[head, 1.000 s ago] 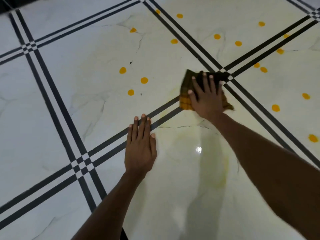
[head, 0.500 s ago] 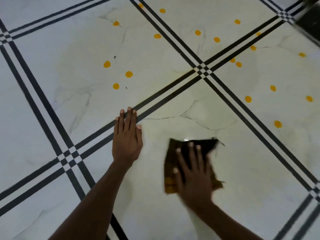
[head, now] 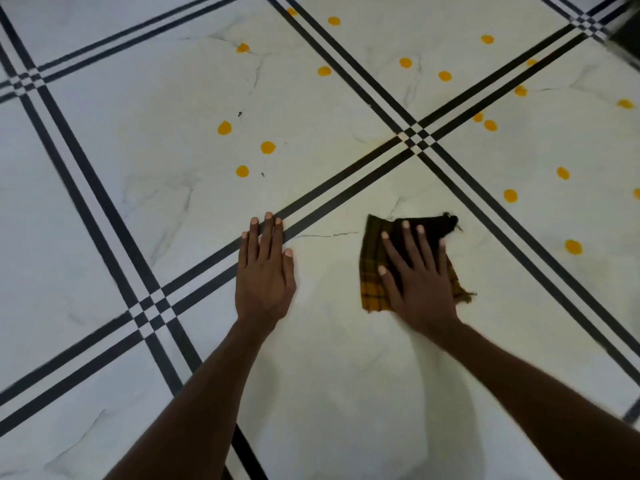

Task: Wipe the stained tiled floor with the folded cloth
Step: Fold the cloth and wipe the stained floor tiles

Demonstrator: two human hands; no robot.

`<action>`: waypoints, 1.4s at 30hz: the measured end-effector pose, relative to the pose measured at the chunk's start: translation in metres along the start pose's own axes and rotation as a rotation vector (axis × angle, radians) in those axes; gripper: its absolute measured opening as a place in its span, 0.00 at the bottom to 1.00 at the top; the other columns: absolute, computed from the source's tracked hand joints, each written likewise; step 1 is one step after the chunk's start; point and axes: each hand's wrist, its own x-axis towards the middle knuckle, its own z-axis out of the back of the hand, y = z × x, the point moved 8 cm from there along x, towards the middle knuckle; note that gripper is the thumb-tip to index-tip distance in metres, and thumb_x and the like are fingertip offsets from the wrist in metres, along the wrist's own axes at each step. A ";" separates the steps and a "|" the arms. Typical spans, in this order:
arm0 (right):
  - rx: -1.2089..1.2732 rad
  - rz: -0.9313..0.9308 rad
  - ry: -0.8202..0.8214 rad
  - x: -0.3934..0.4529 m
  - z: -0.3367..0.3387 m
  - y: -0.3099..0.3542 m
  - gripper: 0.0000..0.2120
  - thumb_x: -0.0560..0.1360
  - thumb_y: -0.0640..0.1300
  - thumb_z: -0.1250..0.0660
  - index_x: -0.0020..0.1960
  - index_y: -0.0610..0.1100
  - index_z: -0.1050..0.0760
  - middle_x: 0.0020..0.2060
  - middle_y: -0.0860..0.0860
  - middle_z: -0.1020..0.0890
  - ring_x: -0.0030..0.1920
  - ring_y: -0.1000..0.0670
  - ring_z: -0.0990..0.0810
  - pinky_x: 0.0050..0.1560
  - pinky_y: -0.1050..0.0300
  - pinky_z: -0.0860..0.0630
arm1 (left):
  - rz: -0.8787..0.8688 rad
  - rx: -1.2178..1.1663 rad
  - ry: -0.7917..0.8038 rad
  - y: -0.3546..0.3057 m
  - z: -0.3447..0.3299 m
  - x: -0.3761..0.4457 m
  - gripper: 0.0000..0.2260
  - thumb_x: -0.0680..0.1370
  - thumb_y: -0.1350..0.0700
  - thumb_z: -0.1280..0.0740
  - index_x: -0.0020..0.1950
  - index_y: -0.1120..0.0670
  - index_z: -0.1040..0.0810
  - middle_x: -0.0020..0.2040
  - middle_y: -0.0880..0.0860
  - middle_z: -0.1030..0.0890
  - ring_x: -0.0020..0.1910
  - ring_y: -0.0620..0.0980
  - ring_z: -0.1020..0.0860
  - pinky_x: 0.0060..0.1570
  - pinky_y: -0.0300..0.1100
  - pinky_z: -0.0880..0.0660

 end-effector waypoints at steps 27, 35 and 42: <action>0.096 0.097 -0.065 0.044 -0.003 0.039 0.29 0.84 0.62 0.49 0.84 0.55 0.43 0.84 0.48 0.43 0.85 0.42 0.49 0.80 0.31 0.49 | -0.034 -0.043 -0.030 0.000 0.001 -0.003 0.26 0.87 0.48 0.54 0.84 0.55 0.45 0.85 0.53 0.45 0.85 0.52 0.51 0.83 0.53 0.50; 0.028 -0.397 -0.161 -0.077 0.015 -0.060 0.31 0.85 0.61 0.52 0.85 0.52 0.49 0.85 0.45 0.48 0.85 0.41 0.54 0.82 0.35 0.51 | -0.026 0.003 -0.010 -0.003 -0.002 0.000 0.27 0.87 0.47 0.55 0.84 0.57 0.45 0.85 0.56 0.44 0.84 0.57 0.49 0.82 0.59 0.49; 0.066 0.074 -0.054 0.020 -0.002 -0.024 0.27 0.86 0.60 0.51 0.84 0.56 0.46 0.85 0.49 0.45 0.85 0.43 0.53 0.82 0.35 0.55 | -0.417 -0.094 0.097 -0.111 -0.031 0.021 0.26 0.87 0.48 0.53 0.84 0.54 0.46 0.85 0.52 0.47 0.85 0.51 0.55 0.83 0.57 0.53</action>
